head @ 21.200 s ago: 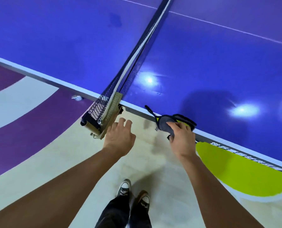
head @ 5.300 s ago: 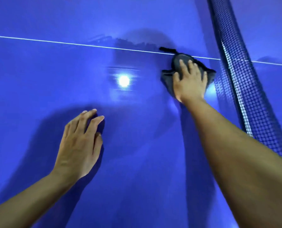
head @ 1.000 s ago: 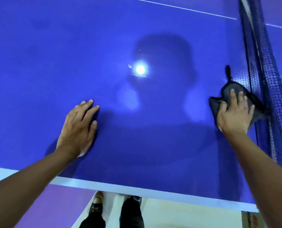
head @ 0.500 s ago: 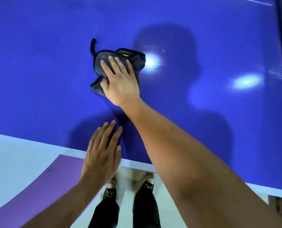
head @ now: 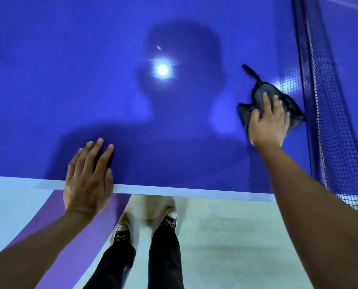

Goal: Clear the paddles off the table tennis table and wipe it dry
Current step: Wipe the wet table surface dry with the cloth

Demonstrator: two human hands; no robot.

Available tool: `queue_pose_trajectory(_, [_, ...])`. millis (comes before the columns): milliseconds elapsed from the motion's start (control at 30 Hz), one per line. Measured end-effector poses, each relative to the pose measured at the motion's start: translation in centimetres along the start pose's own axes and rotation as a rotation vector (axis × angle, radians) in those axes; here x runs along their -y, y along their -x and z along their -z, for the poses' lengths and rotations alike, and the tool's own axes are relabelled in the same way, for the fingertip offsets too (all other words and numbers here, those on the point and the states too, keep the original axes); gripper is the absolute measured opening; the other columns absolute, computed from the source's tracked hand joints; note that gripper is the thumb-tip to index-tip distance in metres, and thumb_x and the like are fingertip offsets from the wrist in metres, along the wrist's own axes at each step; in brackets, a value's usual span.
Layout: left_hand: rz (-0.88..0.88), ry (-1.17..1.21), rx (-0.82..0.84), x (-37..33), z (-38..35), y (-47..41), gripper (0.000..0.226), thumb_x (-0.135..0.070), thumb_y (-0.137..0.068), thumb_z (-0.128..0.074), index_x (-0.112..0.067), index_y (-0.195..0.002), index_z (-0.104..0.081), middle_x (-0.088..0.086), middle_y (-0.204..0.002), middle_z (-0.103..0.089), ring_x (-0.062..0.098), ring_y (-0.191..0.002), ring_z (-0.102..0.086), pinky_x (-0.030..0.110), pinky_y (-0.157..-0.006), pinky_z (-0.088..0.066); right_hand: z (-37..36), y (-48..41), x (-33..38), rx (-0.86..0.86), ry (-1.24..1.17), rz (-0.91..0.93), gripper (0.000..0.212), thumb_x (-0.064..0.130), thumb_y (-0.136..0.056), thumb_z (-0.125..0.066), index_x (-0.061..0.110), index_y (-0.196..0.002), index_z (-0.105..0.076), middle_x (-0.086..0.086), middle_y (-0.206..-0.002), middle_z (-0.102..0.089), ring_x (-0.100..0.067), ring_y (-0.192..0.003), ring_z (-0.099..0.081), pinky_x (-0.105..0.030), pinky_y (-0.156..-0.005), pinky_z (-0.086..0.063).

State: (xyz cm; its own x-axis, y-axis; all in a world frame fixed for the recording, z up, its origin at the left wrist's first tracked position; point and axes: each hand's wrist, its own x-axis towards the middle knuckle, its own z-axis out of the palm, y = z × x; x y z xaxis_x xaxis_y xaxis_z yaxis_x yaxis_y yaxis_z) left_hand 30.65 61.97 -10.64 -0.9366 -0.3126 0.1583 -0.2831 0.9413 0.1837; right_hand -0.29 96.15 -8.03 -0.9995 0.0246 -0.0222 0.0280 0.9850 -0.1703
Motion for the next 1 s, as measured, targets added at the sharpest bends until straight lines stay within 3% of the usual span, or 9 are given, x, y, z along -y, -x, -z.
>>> queue_pose_trajectory(100, [-0.012, 0.000, -0.010, 0.2, -0.2, 0.0, 0.052, -0.023, -0.100, -0.035, -0.008, -0.149, -0.047, 0.016, -0.156, -0.041, 0.037, -0.145, -0.037, 0.047, -0.122, -0.024, 1.1, -0.2, -4.3, -0.013, 0.011, -0.152, 0.064, 0.041, -0.099, -0.031, 0.026, -0.161, -0.024, -0.008, -0.169, -0.018, -0.023, -0.156, -0.015, -0.048, -0.127, -0.003])
queue_pose_trajectory(267, [0.008, 0.003, -0.035, 0.3, -0.3, 0.0, 0.053, -0.024, -0.100, -0.034, -0.010, -0.149, -0.047, 0.015, -0.155, -0.043, 0.036, -0.145, -0.037, 0.046, -0.122, -0.024, 0.4, 0.6, -2.5, -0.032, 0.016, -0.162, 0.065, 0.043, -0.100, -0.027, 0.025, -0.162, -0.023, -0.011, -0.169, -0.017, -0.026, -0.156, -0.014, -0.051, -0.127, -0.003])
queue_pose_trajectory(433, [-0.015, -0.004, 0.004, 0.6, -0.2, 0.1, 0.053, -0.024, -0.102, -0.032, -0.010, -0.152, -0.042, 0.015, -0.158, -0.039, 0.034, -0.148, -0.033, 0.045, -0.125, -0.020, -2.5, 4.9, 9.3, -0.005, 0.051, 0.169, 0.066, 0.044, -0.098, -0.027, 0.026, -0.162, -0.022, -0.009, -0.169, -0.017, -0.025, -0.156, -0.015, -0.047, -0.127, -0.004])
queue_pose_trajectory(567, [-0.033, 0.150, 0.020, 0.9, 0.9, 0.6, 0.053, -0.022, -0.102, -0.033, -0.008, -0.152, -0.041, 0.014, -0.160, -0.034, 0.033, -0.150, -0.031, 0.045, -0.124, -0.021, -5.1, 10.5, 21.3, -0.003, 0.006, 0.448, 0.064, 0.042, -0.098, -0.033, 0.026, -0.160, -0.030, -0.007, -0.167, -0.025, -0.023, -0.155, -0.020, -0.046, -0.127, -0.007])
queue_pose_trajectory(767, [-0.065, 0.136, 0.070, 2.3, 2.6, 7.3, 0.055, -0.022, -0.100, -0.036, -0.006, -0.152, -0.041, 0.014, -0.161, -0.034, 0.033, -0.150, -0.031, 0.048, -0.124, -0.023, -7.6, 18.3, 33.0, 0.059, -0.013, 0.821, 0.063, 0.042, -0.094, -0.032, 0.028, -0.155, -0.041, -0.004, -0.163, -0.036, -0.020, -0.152, -0.030, -0.046, -0.125, -0.013])
queue_pose_trajectory(867, [-0.080, 0.078, 0.097, 2.6, 2.3, 9.0, 0.058, -0.024, -0.100, -0.036, -0.005, -0.155, -0.036, 0.016, -0.163, -0.031, 0.034, -0.151, -0.028, 0.051, -0.122, -0.024, -7.4, 18.0, 31.7, 0.111, 0.039, 0.844, 0.061, 0.044, -0.098, -0.037, 0.032, -0.158, -0.034, 0.001, -0.166, -0.028, -0.016, -0.154, -0.022, -0.042, -0.126, -0.007])
queue_pose_trajectory(1000, [-0.057, 0.091, 0.080, 1.7, 1.9, 9.1, 0.060, -0.025, -0.098, -0.037, -0.006, -0.155, -0.035, 0.015, -0.164, -0.029, 0.035, -0.151, -0.027, 0.050, -0.124, -0.021, -5.4, 16.1, 23.6, 0.079, -0.055, 0.618, 0.063, 0.045, -0.094, -0.037, 0.033, -0.156, -0.038, 0.001, -0.166, -0.030, -0.016, -0.153, -0.024, -0.042, -0.126, -0.009])
